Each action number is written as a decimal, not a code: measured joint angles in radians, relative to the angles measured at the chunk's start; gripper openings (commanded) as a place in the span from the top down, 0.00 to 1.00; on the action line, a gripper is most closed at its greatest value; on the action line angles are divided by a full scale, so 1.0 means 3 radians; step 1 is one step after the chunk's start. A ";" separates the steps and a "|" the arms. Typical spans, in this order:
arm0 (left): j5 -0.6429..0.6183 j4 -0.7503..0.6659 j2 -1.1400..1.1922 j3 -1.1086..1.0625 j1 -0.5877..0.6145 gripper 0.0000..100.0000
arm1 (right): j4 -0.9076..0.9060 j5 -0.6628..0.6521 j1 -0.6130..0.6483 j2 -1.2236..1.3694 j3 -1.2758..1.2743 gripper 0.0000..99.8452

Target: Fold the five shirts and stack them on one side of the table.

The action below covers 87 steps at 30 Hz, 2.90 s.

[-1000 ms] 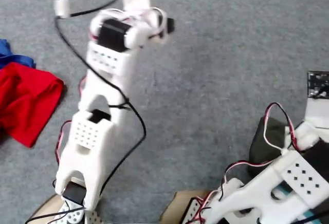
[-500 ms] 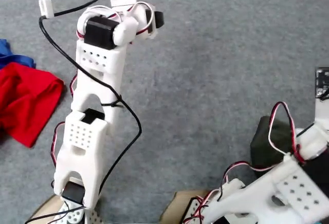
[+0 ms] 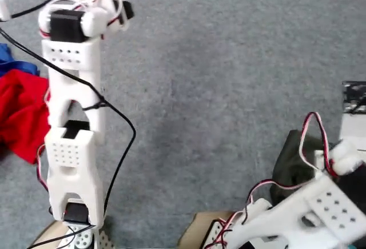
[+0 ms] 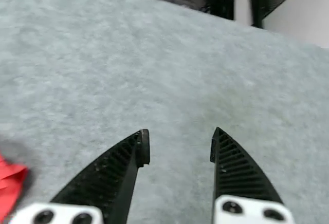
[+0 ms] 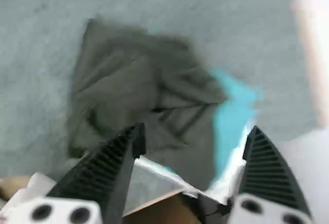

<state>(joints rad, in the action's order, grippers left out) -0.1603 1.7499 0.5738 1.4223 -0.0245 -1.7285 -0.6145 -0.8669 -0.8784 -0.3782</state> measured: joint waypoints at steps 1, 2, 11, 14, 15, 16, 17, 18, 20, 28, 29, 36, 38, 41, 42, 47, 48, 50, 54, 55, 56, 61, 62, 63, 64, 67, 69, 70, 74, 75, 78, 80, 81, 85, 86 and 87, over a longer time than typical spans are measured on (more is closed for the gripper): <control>0.0041 0.0000 -0.0036 -0.0087 0.0056 0.80 | 0.0051 0.0000 0.0051 0.0000 -0.0194 0.69; 0.0102 0.0000 -0.0082 -0.0184 0.0113 0.80 | 0.0123 0.0000 0.0077 0.0000 -0.0378 0.69; 0.0271 0.0000 -0.0368 -0.0752 0.0660 0.80 | 0.0905 0.0000 0.0107 0.0005 -0.1708 0.69; 0.0389 0.0000 -0.0373 -0.0793 0.0783 0.80 | 0.1135 0.0000 0.0148 0.0005 -0.1984 0.70; 0.0414 0.0000 -0.0373 -0.0803 0.0818 0.80 | 0.1217 0.0000 0.0179 0.0005 -0.2066 0.73; 0.0419 0.0000 -0.0373 -0.0803 0.0849 0.80 | 0.1284 0.0000 0.0215 0.0005 -0.2128 0.76; 0.0419 0.0000 -0.0373 -0.0803 0.0885 0.80 | 0.1335 0.0000 0.0245 0.0005 -0.2184 0.79; 0.0419 0.0000 -0.0373 -0.0803 0.0910 0.80 | 0.1386 0.0000 0.0281 0.0005 -0.2225 0.83; 0.0419 0.0000 -0.0373 -0.0803 0.0956 0.80 | 0.1504 0.0000 0.0348 0.0005 -0.2296 0.92; 0.0425 0.0000 -0.0373 -0.0803 0.1115 0.80 | 0.1693 0.0000 0.0624 0.0005 -0.2056 1.00; 0.0425 0.0000 -0.0373 -0.0803 0.1146 0.80 | 0.1667 0.0031 0.0762 0.0005 -0.1897 1.00; 0.0425 0.0000 -0.0373 -0.0803 0.1514 0.80 | 0.1621 0.0307 0.2598 0.0005 -0.0537 1.00; 0.0425 0.0000 -0.0373 -0.0803 0.1647 0.80 | 0.1816 0.0322 0.3289 0.0046 -0.0419 1.00; 0.0425 0.0000 -0.0373 -0.0803 0.1862 0.80 | 0.2276 0.0322 0.4230 0.0358 -0.0363 0.99; 0.0425 0.0000 -0.0373 -0.0803 0.1928 0.80 | 0.2429 0.0322 0.4460 0.0522 -0.0343 0.98; 0.0425 0.0000 -0.0373 -0.0803 0.2215 0.80 | 0.2798 0.0450 0.5068 0.1514 -0.0194 0.84; 0.0425 0.0000 -0.0373 -0.0803 0.2256 0.80 | 0.2803 0.0563 0.5145 0.1688 -0.0113 0.83; 0.0425 0.0000 -0.0373 -0.0803 0.2332 0.80 | 0.2777 0.0854 0.5288 0.1984 0.0113 0.81; 0.0425 0.0000 -0.0373 -0.0859 0.2404 0.80 | 0.2460 0.1089 0.5427 0.2337 0.0629 0.81; 0.0425 0.0000 -0.0373 -0.0915 0.2404 0.80 | 0.2358 0.1100 0.5421 0.2373 0.0747 0.81; 0.0425 0.0000 -0.0373 -0.0987 0.2404 0.80 | 0.2256 0.1105 0.5416 0.2388 0.0854 0.81; 0.0425 0.0000 -0.0373 -0.1447 0.2225 0.80 | 0.1775 0.1018 0.5120 0.2388 0.1340 0.81; 0.0425 0.0000 -0.0373 -0.1575 0.2143 0.80 | 0.1683 0.0997 0.5012 0.2388 0.1406 0.81; 0.0425 0.0000 -0.0373 -0.1688 0.2046 0.80 | 0.1601 0.0977 0.4879 0.2388 0.1458 0.81; 0.0425 0.0000 -0.0373 -0.1800 0.1938 0.80 | 0.1529 0.0967 0.4741 0.2373 0.1478 0.81; 0.0425 0.0000 -0.0373 -0.2087 0.1545 0.80 | 0.1422 0.0956 0.4230 0.2332 0.1488 0.81; 0.0419 0.0000 -0.0373 -0.2250 0.1233 0.80 | 0.1427 0.0956 0.3805 0.2327 0.1488 0.81; 0.0414 0.0000 -0.0373 -0.2312 0.1064 0.80 | 0.1478 0.0956 0.3575 0.2327 0.1478 0.81; 0.0292 -0.0010 -0.0373 -0.2542 0.0317 0.80 | 0.2128 0.1141 0.2614 0.2322 0.1013 0.81; 0.0261 -0.0031 -0.0373 -0.2588 0.0123 0.80 | 0.2388 0.1253 0.2399 0.2322 0.0823 0.81; 0.0107 -0.0174 -0.0373 -0.2660 -0.0430 0.80 | 0.3304 0.1606 0.1964 0.2322 0.0133 0.81; -0.0036 -0.0245 -0.0373 -0.2670 -0.0731 0.79 | 0.3984 0.1795 0.1877 0.2322 -0.0384 0.81; -0.0107 -0.0271 -0.0373 -0.2690 -0.0859 0.79 | 0.4332 0.1887 0.1867 0.2327 -0.0634 0.81; -0.0261 -0.0363 -0.0256 -0.2890 -0.1233 0.80 | 0.5380 0.2102 0.1831 0.2363 -0.1156 0.81; -0.0271 -0.0363 -0.0194 -0.2936 -0.1304 0.80 | 0.5473 0.2112 0.1821 0.2404 -0.1156 0.81; -0.0286 -0.0363 -0.0148 -0.2997 -0.1366 0.80 | 0.5529 0.2117 0.1811 0.2481 -0.1156 0.81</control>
<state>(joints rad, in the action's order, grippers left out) -0.2463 1.6410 0.5294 0.5232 -0.4342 -0.0698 0.0207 -0.3237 -0.1343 -0.7250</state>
